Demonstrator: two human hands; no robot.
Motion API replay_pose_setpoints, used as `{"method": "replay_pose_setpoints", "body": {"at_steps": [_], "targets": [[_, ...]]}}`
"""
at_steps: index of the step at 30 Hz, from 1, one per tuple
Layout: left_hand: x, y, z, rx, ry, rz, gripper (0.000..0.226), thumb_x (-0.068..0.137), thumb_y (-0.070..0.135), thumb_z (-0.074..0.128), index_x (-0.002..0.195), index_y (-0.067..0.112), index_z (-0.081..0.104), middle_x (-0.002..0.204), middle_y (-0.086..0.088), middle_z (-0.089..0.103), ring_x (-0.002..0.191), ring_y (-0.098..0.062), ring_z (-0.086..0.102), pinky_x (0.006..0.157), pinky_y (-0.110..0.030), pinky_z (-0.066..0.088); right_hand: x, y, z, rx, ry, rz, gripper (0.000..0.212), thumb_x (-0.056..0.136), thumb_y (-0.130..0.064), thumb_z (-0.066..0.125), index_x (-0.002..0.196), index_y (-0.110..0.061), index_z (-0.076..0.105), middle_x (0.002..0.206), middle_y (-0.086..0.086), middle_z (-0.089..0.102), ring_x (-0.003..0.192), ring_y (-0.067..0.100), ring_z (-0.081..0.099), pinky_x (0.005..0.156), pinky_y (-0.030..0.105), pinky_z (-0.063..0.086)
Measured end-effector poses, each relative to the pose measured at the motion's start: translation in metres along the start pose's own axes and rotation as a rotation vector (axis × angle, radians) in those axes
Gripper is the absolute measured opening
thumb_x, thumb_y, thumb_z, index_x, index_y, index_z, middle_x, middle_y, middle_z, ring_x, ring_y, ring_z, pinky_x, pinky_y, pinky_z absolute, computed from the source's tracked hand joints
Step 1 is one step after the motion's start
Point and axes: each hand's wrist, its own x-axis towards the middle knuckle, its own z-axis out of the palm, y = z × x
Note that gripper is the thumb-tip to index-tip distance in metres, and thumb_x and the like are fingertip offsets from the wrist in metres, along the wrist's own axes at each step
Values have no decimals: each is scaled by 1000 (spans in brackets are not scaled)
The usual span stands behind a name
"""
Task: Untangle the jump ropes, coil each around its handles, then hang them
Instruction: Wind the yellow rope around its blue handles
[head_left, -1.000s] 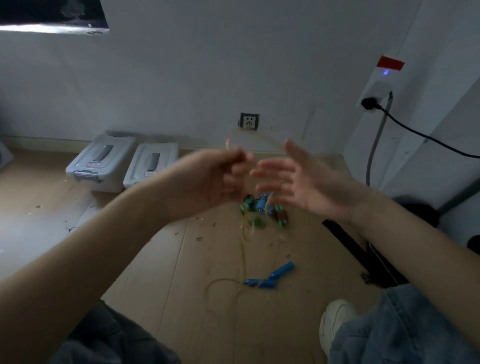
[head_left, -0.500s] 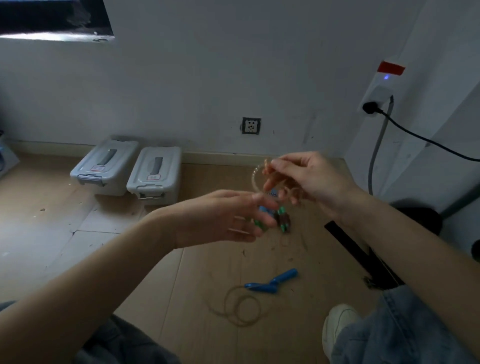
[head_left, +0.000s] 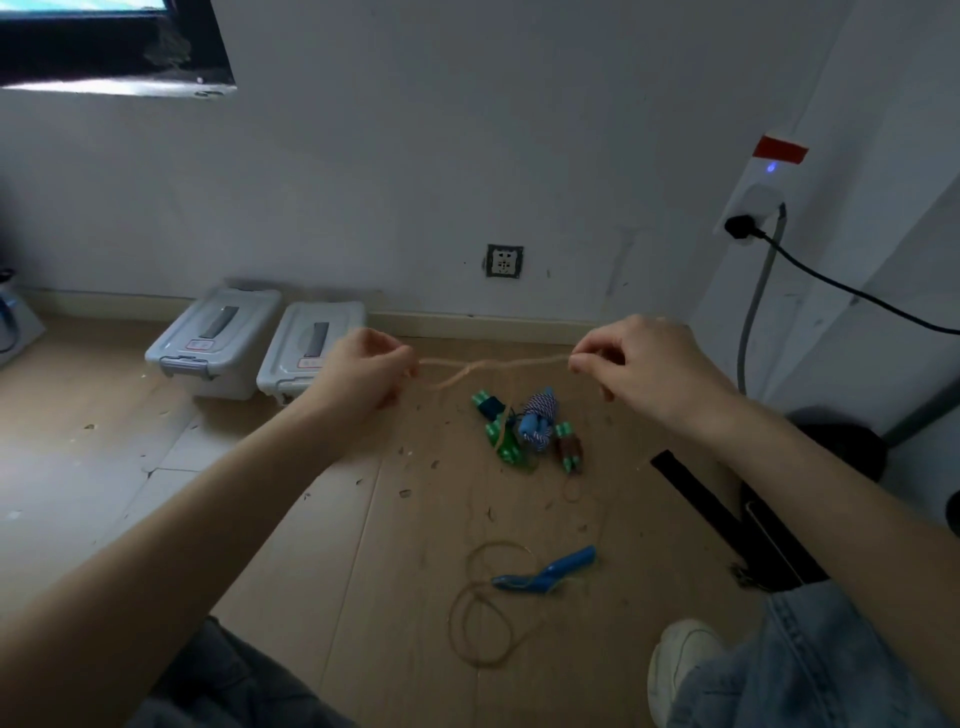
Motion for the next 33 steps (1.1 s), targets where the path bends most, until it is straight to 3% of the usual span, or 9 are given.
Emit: {"method": "replay_pose_setpoints", "body": {"at_steps": [5,9,11,15,18,20,23,28,33], "targets": [[2,0,-2,-16,-113,-99,14,92,12,47,81,9,56,60,0,45,47,-10,39,52,-26,34,2,7,3,-115,17,27,26,97,-27,44,85,-15,64,57,-10,50,49,5,48,54,26,44],[-1,-1,0,198,-115,120,29,93,29,47,118,14,50,92,5,54,83,-9,52,75,-21,43,1,-2,6,358,-123,2,23,96,-22,44,80,-18,59,63,-2,60,42,0,50,42,12,39],[-12,7,7,171,-344,302,32,90,40,47,120,29,49,104,20,55,97,2,54,75,-9,41,2,-10,7,595,-170,-52,21,95,-22,46,80,-19,61,65,-4,62,51,0,55,46,12,42],[-31,6,39,-22,-791,237,41,82,36,59,116,49,39,110,27,61,106,9,56,78,-4,45,4,-22,10,861,-148,-176,23,87,-31,49,82,-16,65,66,-8,61,66,5,58,62,12,46],[-30,-12,52,123,-879,146,29,89,24,54,117,31,51,103,5,69,101,-6,62,94,-21,47,5,-18,7,903,-3,-64,22,92,-25,50,81,-15,66,52,-10,55,50,3,48,50,12,41],[-30,-21,48,337,-955,42,20,94,29,45,99,19,61,83,1,65,79,-9,65,81,-21,50,7,-8,0,933,106,72,23,94,-25,50,80,-17,66,44,-12,49,43,0,41,44,12,37],[-19,-25,38,503,-695,117,29,94,33,42,78,19,61,66,4,53,55,-1,51,55,-12,46,9,13,-8,570,110,129,22,93,-25,52,82,-16,69,40,-13,49,38,0,39,39,12,34],[2,7,1,386,-381,442,19,86,33,55,69,30,65,47,12,56,39,5,44,41,-7,36,1,30,20,-304,-493,252,18,91,-25,56,97,-16,71,80,1,65,65,16,58,58,28,49],[1,3,-7,955,-521,448,26,89,37,51,69,29,66,45,10,49,35,-1,38,42,-10,32,1,39,20,-693,-275,261,28,95,-32,47,115,-17,61,112,9,62,102,28,58,74,34,44]]}}
